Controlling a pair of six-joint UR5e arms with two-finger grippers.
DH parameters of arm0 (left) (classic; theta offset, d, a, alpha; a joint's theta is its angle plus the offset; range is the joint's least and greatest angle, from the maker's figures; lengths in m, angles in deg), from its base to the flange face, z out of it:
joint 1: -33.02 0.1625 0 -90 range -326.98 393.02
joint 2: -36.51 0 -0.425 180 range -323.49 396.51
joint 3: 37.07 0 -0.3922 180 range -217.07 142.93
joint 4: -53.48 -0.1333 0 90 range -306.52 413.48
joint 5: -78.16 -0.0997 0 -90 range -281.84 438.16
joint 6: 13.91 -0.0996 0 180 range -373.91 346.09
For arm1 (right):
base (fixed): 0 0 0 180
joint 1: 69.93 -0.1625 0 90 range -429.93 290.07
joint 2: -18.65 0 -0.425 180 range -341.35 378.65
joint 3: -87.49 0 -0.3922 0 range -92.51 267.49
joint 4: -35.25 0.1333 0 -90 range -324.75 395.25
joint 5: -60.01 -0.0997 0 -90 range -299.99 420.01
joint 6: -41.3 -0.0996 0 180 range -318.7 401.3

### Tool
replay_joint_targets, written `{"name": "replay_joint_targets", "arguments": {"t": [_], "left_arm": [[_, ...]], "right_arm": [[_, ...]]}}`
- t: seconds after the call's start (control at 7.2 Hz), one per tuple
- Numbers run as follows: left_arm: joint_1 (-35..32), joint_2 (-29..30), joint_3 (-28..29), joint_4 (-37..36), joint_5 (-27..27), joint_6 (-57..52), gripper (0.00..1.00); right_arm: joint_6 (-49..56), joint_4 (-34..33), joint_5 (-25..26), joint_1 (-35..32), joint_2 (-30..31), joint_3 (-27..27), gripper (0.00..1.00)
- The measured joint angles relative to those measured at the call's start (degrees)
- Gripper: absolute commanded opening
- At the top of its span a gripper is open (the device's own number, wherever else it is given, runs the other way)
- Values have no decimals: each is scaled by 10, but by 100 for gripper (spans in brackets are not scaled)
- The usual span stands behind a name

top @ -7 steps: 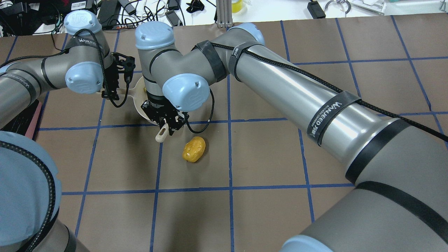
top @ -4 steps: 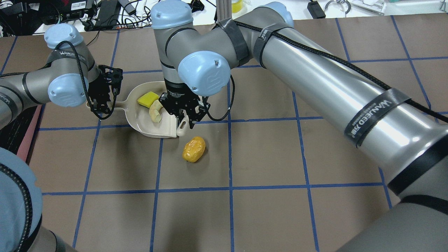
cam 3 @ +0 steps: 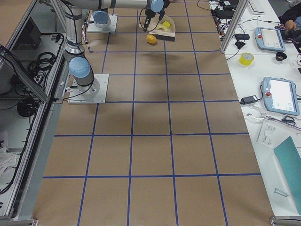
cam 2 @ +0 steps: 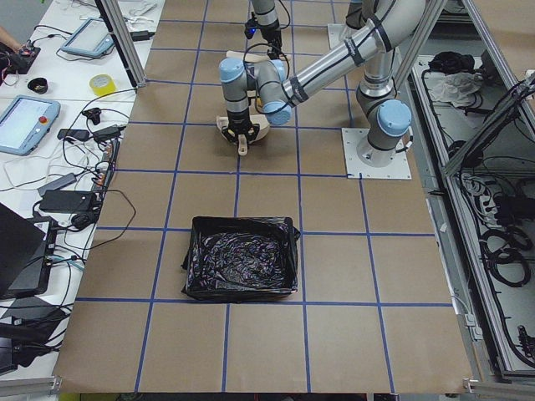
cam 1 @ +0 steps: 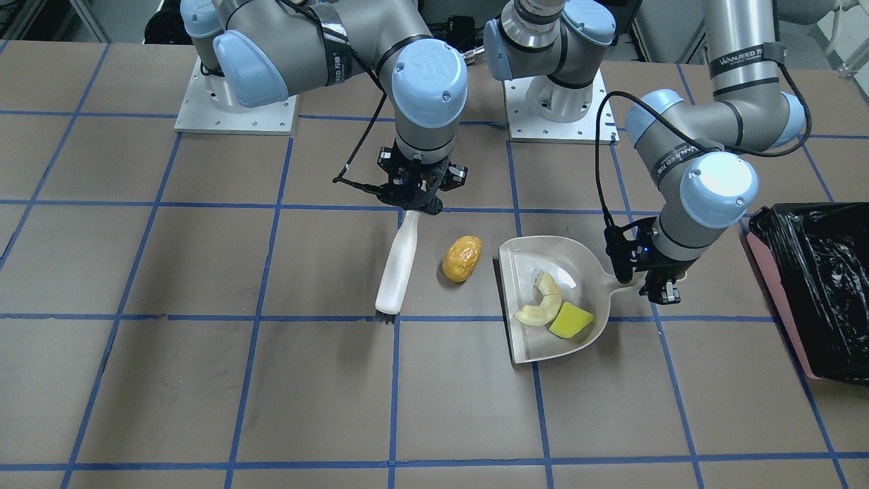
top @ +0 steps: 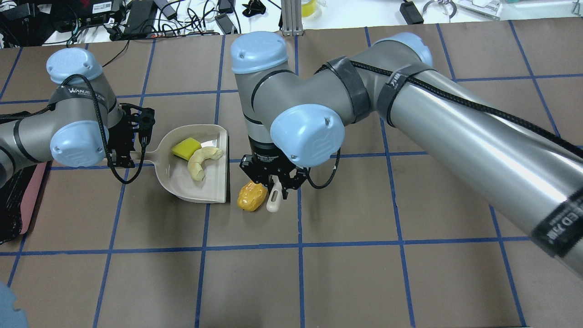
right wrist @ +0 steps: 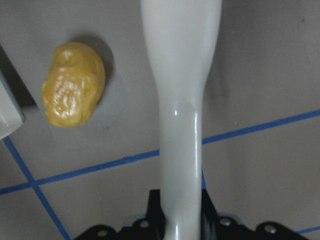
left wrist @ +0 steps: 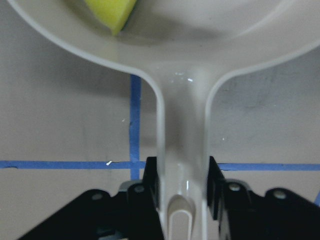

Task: Sweep and dump trash into bin
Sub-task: 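Sweep the yellow-orange potato into the dustpan with the brush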

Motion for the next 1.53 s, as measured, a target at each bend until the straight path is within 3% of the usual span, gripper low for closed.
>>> {"name": "replay_joint_targets", "arguments": {"t": [0.56,1.53], "left_arm": [[-7,-71,-78,-9,-5,1,0],[-25,-68,-98,-44,-9,18,0]], "right_arm": [[-54,-86,-4,-32,28,101,0],[-130,-240,-26,-80,-35,133,0]]}}
